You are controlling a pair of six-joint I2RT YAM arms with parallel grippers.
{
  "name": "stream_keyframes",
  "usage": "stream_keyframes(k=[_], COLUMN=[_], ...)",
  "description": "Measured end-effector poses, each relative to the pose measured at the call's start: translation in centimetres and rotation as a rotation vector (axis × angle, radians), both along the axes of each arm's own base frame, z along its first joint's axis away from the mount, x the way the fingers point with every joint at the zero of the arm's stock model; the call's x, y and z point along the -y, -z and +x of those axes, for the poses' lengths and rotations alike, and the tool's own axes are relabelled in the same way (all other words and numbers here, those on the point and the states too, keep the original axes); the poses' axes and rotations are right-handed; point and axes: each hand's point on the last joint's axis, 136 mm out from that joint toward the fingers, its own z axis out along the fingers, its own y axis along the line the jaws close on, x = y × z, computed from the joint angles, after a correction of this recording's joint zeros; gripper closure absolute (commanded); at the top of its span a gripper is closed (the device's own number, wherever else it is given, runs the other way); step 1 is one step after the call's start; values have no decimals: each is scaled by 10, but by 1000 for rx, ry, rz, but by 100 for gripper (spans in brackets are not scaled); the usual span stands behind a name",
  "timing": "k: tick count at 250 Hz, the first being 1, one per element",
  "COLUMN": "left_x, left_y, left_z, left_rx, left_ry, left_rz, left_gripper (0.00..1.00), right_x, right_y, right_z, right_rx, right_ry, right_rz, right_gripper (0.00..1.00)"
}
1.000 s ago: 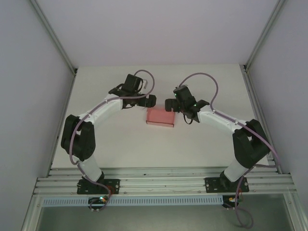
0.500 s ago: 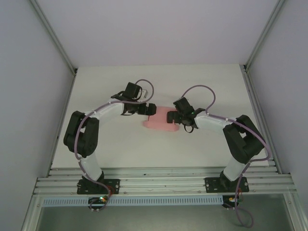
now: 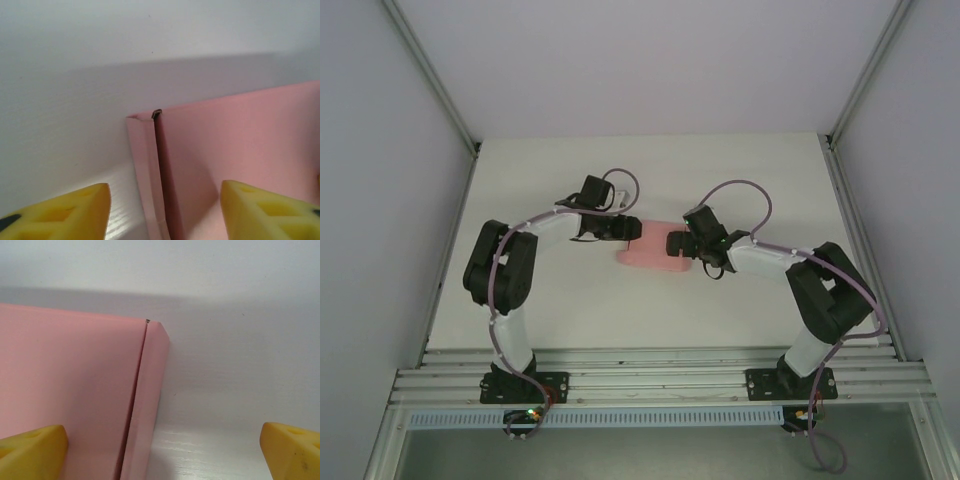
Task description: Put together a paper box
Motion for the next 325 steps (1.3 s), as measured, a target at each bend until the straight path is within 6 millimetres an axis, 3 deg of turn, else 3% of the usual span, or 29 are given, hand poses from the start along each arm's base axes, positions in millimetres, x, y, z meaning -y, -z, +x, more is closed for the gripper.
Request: stream_keyframes(k=[20,117,225,299,325], left_x=[3,4,-19,-28,-32], left_y=[-1,0,1,2,2], left_z=[0,1,7,9,9], left_rx=[-8,-9,-10,-6,-8], left_ry=[-4,-6,-71,-107,-118], left_rz=[-35,-136,-279,-352,-368], left_gripper=[67,86,90,90,90], right_x=[0,6,-15,-37,-41], right_y=[-4,-18,-25,-3,1], right_z=[0,-15,-7,5,8], right_rx=[7,42,11,-90,-112], right_ry=[9,61,26,-6,-11], right_rz=[13,99,406,537,593], right_gripper=[0,0,0,0,6])
